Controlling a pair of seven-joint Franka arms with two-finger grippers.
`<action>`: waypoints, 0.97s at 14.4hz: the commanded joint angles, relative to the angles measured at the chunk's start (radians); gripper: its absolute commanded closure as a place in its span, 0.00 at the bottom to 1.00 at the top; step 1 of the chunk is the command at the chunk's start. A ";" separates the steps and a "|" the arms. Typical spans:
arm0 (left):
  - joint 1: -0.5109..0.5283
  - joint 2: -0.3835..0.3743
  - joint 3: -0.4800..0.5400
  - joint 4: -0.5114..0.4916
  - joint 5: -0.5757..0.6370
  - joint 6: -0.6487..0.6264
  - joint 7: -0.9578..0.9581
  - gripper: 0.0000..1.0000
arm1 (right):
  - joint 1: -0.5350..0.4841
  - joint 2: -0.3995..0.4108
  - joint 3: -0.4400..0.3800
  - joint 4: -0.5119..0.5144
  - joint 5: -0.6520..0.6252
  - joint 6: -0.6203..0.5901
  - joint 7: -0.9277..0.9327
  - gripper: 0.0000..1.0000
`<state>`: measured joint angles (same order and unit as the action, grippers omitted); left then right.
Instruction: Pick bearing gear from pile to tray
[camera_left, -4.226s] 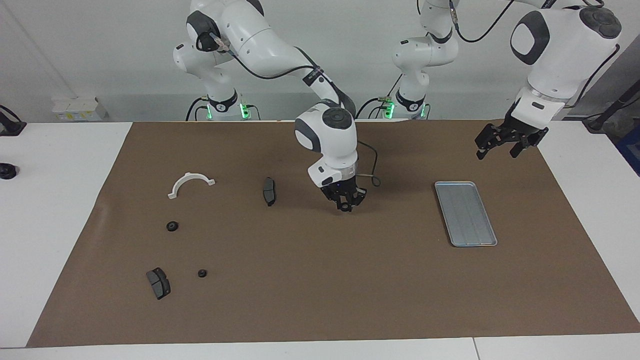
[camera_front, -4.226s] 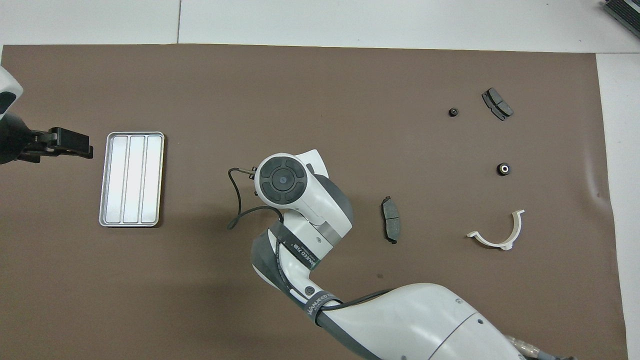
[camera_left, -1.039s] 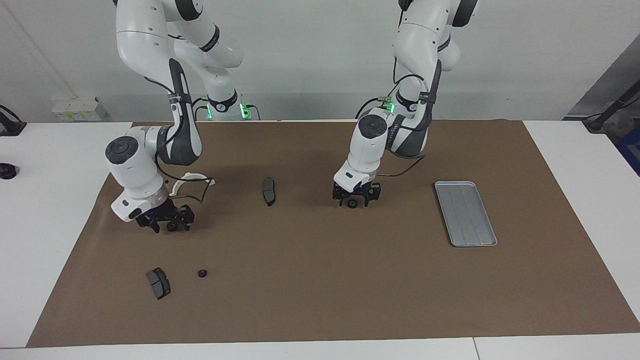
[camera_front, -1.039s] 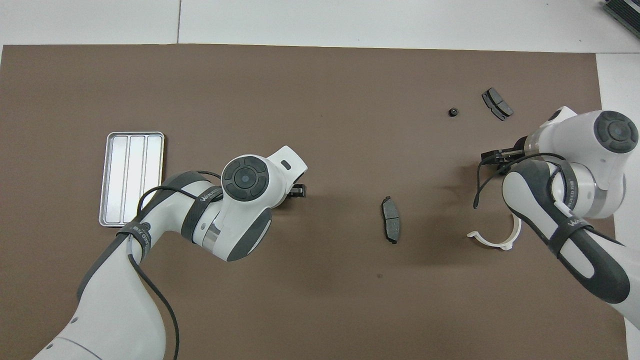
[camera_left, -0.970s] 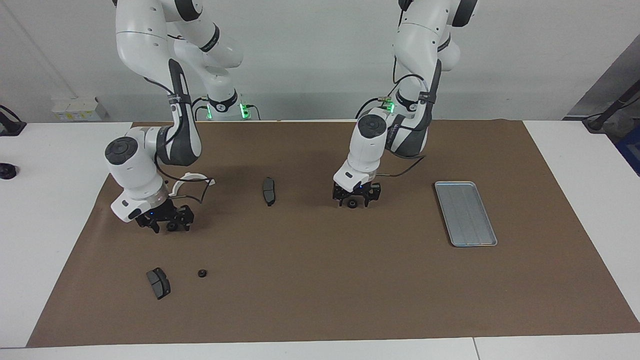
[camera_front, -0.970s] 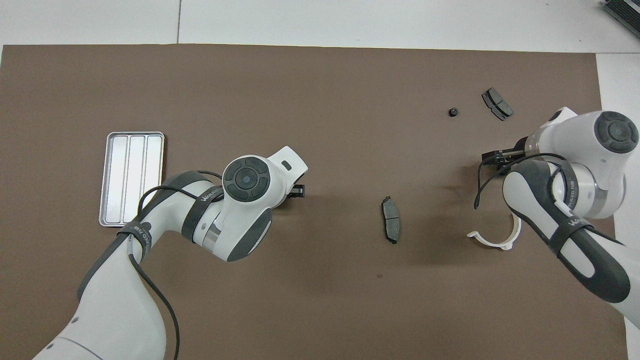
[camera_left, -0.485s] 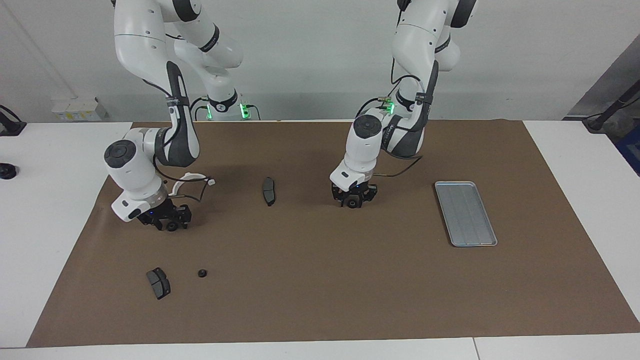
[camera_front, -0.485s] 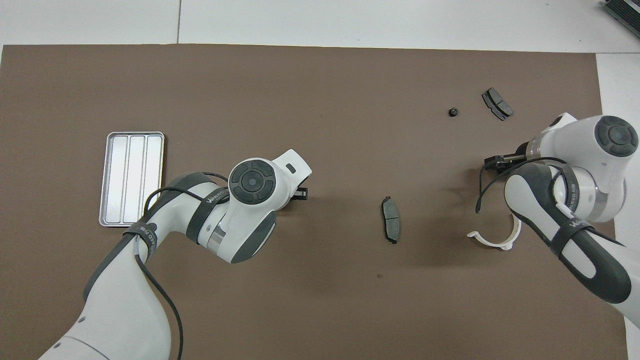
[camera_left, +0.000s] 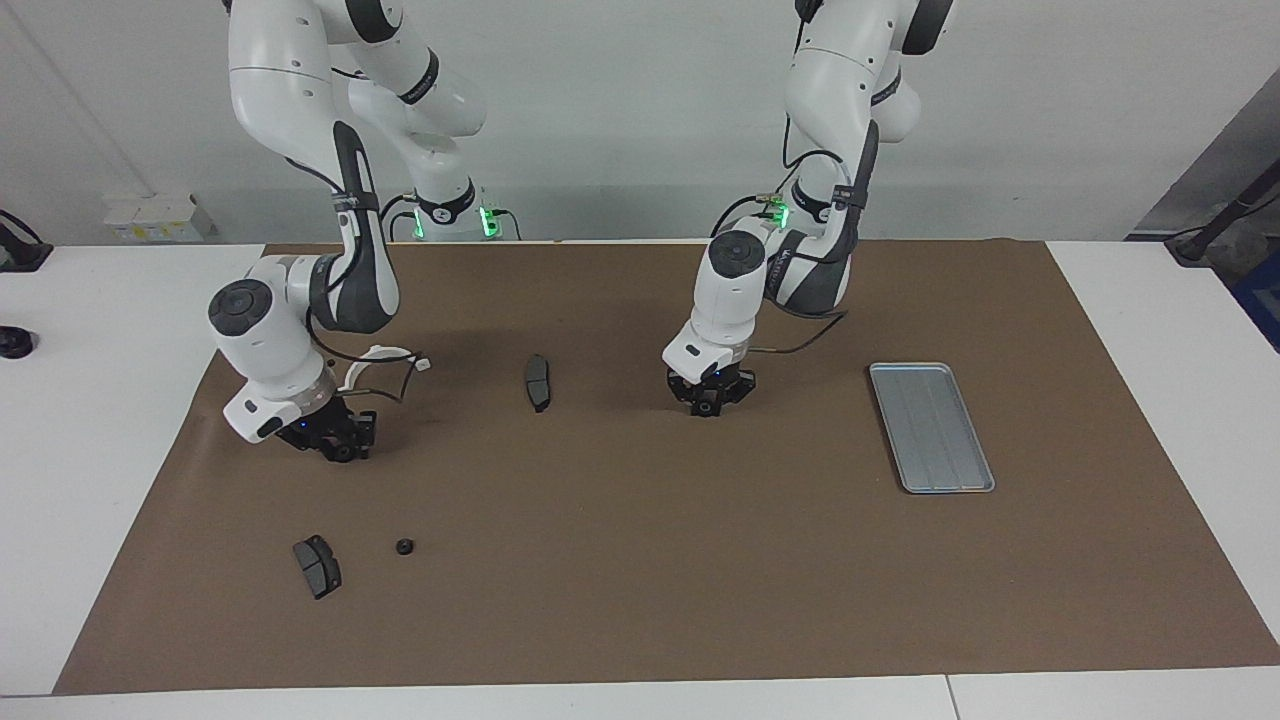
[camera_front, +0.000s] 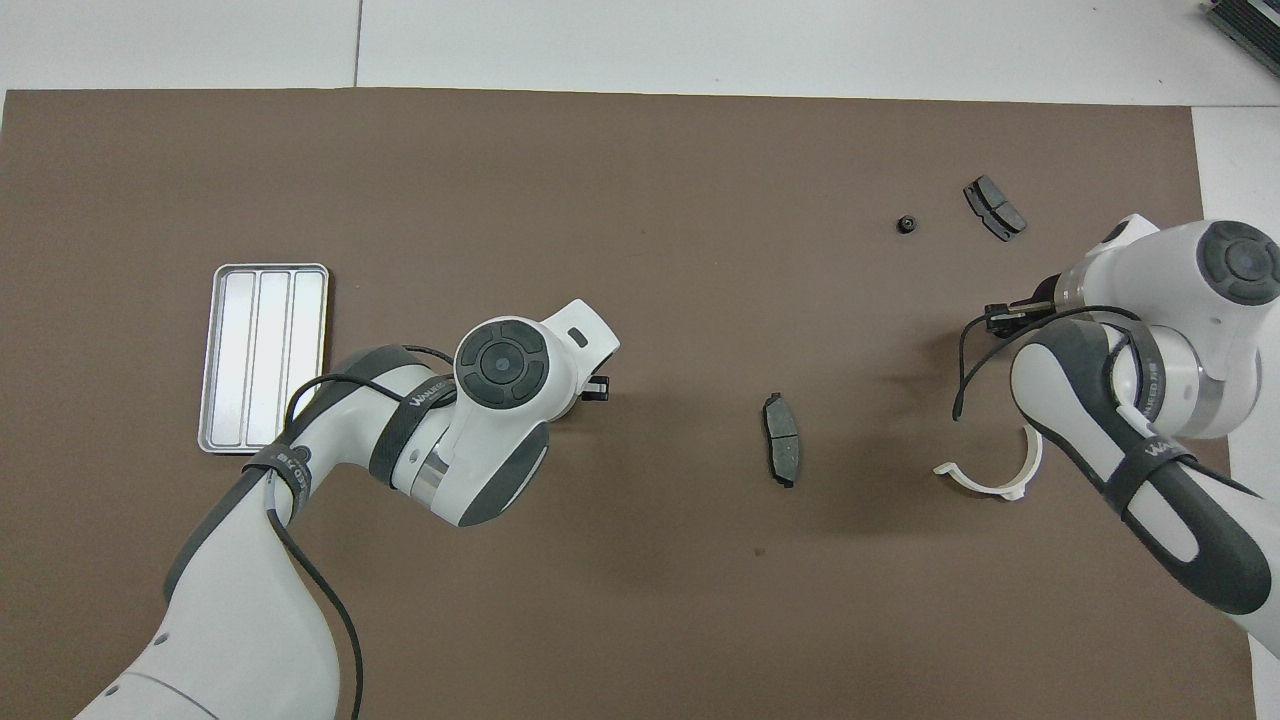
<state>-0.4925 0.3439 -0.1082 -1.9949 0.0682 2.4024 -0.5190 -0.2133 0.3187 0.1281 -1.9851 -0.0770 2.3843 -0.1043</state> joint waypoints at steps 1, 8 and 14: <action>-0.011 -0.002 0.010 -0.010 0.021 -0.002 -0.029 0.91 | 0.021 -0.036 0.031 0.015 0.022 -0.046 0.038 1.00; 0.193 -0.014 0.007 0.128 0.021 -0.141 0.013 1.00 | 0.244 -0.035 0.045 0.121 0.022 -0.128 0.449 1.00; 0.423 -0.065 0.007 0.091 0.012 -0.246 0.282 1.00 | 0.487 0.066 0.044 0.253 0.014 -0.097 0.828 1.00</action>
<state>-0.1380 0.3132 -0.0878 -1.8655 0.0688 2.1918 -0.3320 0.2256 0.3089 0.1751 -1.8248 -0.0652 2.2846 0.6458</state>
